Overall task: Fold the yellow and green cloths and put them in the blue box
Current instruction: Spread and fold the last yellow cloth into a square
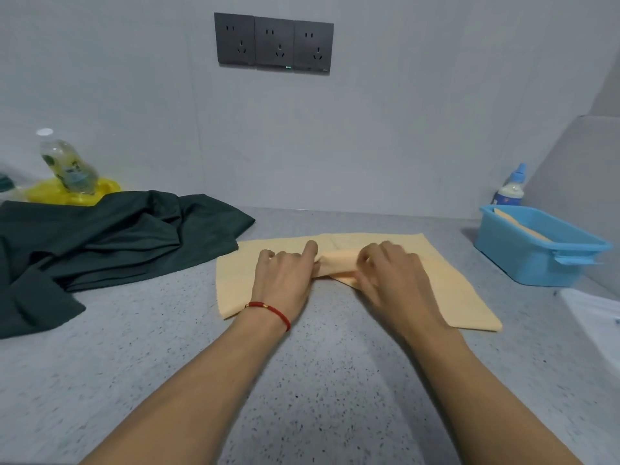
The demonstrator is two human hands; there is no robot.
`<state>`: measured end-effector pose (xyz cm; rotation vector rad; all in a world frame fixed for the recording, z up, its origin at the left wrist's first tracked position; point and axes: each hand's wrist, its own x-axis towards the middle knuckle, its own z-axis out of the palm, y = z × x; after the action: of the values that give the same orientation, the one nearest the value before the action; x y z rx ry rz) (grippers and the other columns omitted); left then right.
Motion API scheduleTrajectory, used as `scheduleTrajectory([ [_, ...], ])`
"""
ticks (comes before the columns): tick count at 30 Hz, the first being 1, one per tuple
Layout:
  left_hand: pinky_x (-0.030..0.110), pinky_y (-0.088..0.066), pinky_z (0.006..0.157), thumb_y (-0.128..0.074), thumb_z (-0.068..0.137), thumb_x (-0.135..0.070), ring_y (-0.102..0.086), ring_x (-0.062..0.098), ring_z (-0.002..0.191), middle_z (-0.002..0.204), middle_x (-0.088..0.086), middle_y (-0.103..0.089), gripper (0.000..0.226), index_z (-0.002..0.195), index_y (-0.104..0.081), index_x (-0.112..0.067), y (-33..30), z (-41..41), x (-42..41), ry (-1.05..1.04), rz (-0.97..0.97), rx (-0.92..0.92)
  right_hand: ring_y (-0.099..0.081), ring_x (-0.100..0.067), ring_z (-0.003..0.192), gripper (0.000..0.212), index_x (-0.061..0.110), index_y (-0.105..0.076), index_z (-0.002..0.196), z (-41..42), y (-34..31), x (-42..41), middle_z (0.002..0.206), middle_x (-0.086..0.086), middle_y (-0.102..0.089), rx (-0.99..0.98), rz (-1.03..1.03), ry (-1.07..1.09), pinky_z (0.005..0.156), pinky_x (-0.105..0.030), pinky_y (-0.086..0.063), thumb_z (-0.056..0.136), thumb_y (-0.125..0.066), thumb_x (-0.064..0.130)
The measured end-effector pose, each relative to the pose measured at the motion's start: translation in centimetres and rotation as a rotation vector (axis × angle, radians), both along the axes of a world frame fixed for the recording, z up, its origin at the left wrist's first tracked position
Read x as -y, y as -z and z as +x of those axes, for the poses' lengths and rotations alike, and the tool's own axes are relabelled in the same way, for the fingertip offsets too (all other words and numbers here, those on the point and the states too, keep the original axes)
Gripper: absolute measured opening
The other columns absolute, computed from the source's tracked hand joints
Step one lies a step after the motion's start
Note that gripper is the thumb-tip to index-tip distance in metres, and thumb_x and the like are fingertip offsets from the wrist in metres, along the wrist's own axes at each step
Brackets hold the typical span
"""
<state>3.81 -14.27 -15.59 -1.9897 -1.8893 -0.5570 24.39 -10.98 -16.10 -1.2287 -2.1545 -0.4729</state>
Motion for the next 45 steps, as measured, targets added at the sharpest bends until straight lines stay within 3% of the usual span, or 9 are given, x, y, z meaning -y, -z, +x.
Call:
scheduleTrajectory([
  [3,0.039,-0.032,0.084,-0.041,0.105,-0.026,-0.039,0.027,0.064,0.056,-0.007,-0.032,0.01,0.114,-0.043,-0.022,-0.1,-0.7,-0.3,-0.05,-0.019,-0.028,-0.054,-0.02,0.106,0.027,0.028,-0.057,0.117,-0.8,0.8,-0.3,0.114,0.009,-0.059,0.112,-0.229,0.051,0.089,-0.039,-0.036,0.098,-0.056,0.048],
  [9,0.048,-0.029,0.103,-0.029,0.108,-0.039,-0.063,0.026,0.088,0.085,-0.004,-0.068,0.025,0.12,-0.045,-0.024,0.7,-1.1,-0.2,-0.151,-0.07,-0.022,-0.057,-0.023,0.092,0.023,0.022,-0.068,0.112,0.8,1.0,-1.5,0.098,0.001,-0.063,0.008,-0.322,-0.028,0.082,-0.036,-0.034,0.104,-0.048,0.015],
  [17,0.057,-0.029,0.103,-0.05,0.101,-0.033,-0.051,0.024,0.104,0.106,-0.002,-0.058,0.017,0.117,-0.054,-0.028,0.9,-1.6,-0.5,-0.233,0.076,-0.068,-0.048,-0.021,0.068,0.025,0.016,-0.055,0.069,4.0,-0.4,-0.6,0.061,0.006,-0.049,-0.24,-0.247,0.169,0.087,-0.046,-0.042,0.092,-0.044,0.013],
  [23,0.064,-0.017,0.111,-0.022,0.104,-0.046,-0.049,0.017,0.119,0.121,-0.009,-0.061,0.039,0.125,-0.052,-0.033,2.0,-1.7,-0.6,-0.084,-0.143,0.201,-0.05,-0.011,0.1,0.026,0.03,-0.057,0.112,-0.2,0.2,0.3,0.106,0.012,-0.056,0.013,-0.212,-0.122,0.102,-0.038,-0.033,0.094,-0.05,0.047],
  [30,0.065,-0.014,0.114,-0.039,0.088,-0.059,-0.033,0.018,0.14,0.145,-0.007,-0.045,0.061,0.145,-0.037,-0.036,1.8,-1.6,0.0,0.027,-0.151,0.103,-0.064,-0.028,0.089,0.022,0.017,-0.07,0.119,0.5,0.6,-0.9,0.1,-0.004,-0.071,-0.068,-0.195,-0.19,0.079,-0.038,-0.046,0.103,-0.056,0.013],
  [35,0.04,-0.033,0.103,-0.055,0.092,-0.03,-0.061,0.022,0.087,0.082,-0.006,-0.061,0.027,0.118,-0.048,-0.024,0.9,-1.5,-0.1,0.053,0.088,0.166,-0.059,-0.02,0.099,0.023,0.021,-0.064,0.126,1.5,0.3,-0.8,0.11,0.002,-0.062,-0.155,-0.054,-0.076,0.1,-0.043,-0.039,0.105,-0.055,0.021],
  [39,0.038,-0.035,0.091,-0.044,0.088,-0.033,-0.05,0.022,0.065,0.061,-0.004,-0.053,0.018,0.095,-0.057,-0.022,0.6,-1.6,0.2,0.068,0.099,0.233,-0.051,-0.019,0.093,0.013,0.023,-0.058,0.105,-0.4,-0.2,0.5,0.102,0.005,-0.055,-0.032,0.139,-0.154,0.09,-0.04,-0.039,0.101,-0.059,0.035],
  [43,0.037,-0.026,0.069,-0.037,0.078,-0.028,-0.025,0.018,0.048,0.044,-0.005,-0.024,0.029,0.052,-0.03,-0.019,0.0,-1.6,0.7,0.093,0.106,0.34,-0.053,-0.016,0.093,0.054,0.028,-0.065,0.1,-1.6,0.3,0.8,0.097,0.01,-0.061,0.153,-0.046,-0.156,0.092,-0.041,-0.039,0.088,-0.047,0.078],
  [45,0.037,-0.024,0.068,-0.033,0.076,-0.029,-0.024,0.022,0.049,0.044,-0.003,-0.022,0.029,0.051,-0.029,-0.017,0.2,-1.7,0.6,0.083,0.07,0.391,-0.056,-0.016,0.099,0.046,0.029,-0.066,0.106,-1.4,0.5,0.6,0.101,0.011,-0.065,0.173,-0.082,-0.158,0.098,-0.041,-0.037,0.093,-0.049,0.069],
])
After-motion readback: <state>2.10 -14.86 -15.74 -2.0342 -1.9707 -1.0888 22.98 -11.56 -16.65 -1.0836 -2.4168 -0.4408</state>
